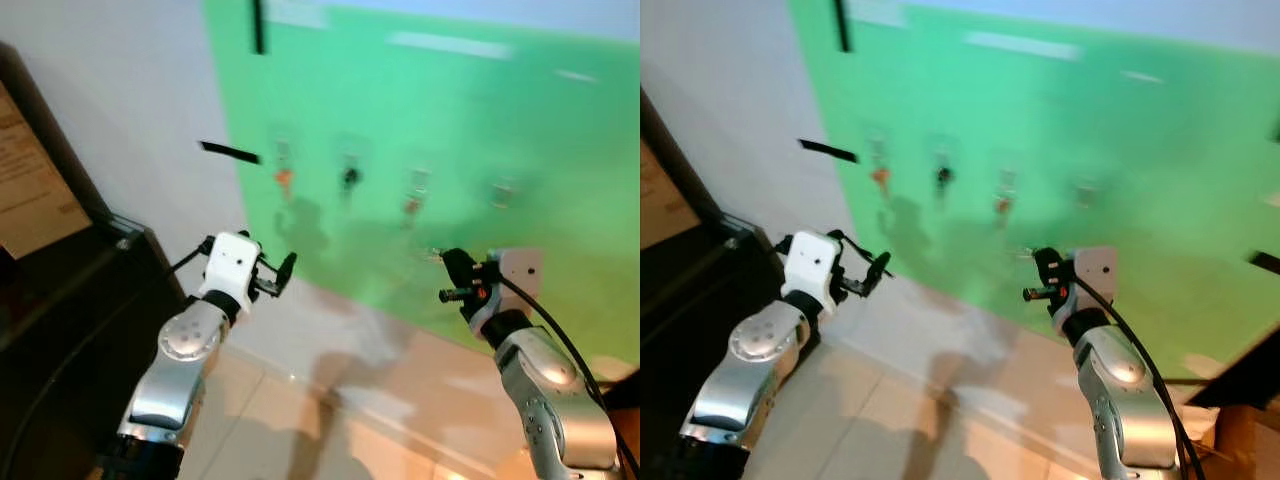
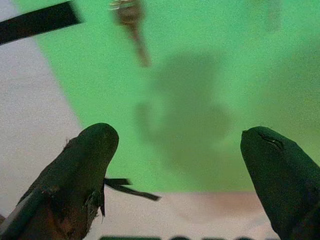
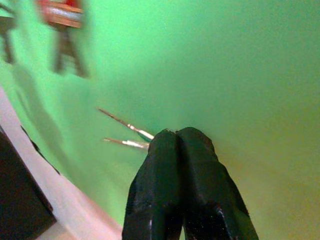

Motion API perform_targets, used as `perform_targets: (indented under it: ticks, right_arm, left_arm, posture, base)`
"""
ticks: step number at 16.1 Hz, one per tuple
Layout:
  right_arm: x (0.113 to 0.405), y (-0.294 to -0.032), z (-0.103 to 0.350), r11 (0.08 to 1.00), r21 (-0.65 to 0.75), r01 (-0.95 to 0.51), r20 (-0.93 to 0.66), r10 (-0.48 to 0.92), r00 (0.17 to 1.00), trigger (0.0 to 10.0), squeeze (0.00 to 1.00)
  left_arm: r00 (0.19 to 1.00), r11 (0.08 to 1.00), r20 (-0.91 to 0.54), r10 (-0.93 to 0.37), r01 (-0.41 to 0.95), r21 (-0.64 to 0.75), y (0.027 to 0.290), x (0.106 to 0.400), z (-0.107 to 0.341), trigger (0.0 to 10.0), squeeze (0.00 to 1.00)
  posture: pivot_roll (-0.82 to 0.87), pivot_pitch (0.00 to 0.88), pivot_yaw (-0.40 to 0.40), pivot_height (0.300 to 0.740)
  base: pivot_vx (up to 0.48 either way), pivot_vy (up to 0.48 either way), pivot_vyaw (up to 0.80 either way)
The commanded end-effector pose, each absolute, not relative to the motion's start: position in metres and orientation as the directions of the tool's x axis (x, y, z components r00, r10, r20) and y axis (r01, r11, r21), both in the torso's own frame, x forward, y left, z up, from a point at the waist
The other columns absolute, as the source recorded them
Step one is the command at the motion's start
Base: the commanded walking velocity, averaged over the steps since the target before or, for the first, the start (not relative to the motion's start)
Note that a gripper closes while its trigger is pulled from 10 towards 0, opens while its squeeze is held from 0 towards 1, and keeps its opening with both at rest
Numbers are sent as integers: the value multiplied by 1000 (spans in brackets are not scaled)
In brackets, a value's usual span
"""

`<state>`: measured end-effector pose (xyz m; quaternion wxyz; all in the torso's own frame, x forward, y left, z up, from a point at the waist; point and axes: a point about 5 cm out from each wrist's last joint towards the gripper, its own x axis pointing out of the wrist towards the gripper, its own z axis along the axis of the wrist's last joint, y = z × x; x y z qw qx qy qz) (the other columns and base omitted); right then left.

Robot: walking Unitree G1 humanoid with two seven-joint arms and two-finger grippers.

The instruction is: Hang keys on a hook

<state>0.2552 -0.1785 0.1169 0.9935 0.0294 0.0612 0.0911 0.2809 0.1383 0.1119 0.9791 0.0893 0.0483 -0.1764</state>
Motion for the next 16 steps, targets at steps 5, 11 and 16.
perform_targets:
  ticks: [5,11,16]
  right_arm:
    - [260,-175,134,975,84,-207,-44,211,976,10000,0]
    - [270,-167,152,962,109,-250,23,249,968,10000,0]
    - [267,-171,170,942,151,-298,106,285,953,10000,0]
  left_arm:
    - [886,869,-98,-454,465,170,132,279,120,10000,0]
    - [699,689,-139,-701,715,119,123,263,127,10000,0]
    - [610,608,-173,-773,791,71,122,258,125,10000,0]
  posture:
    - [-62,0,67,740]
    - [-65,0,76,740]
    - [-83,0,89,740]
  base:
    - [0,-62,0]
    - [0,0,0]
    - [0,0,0]
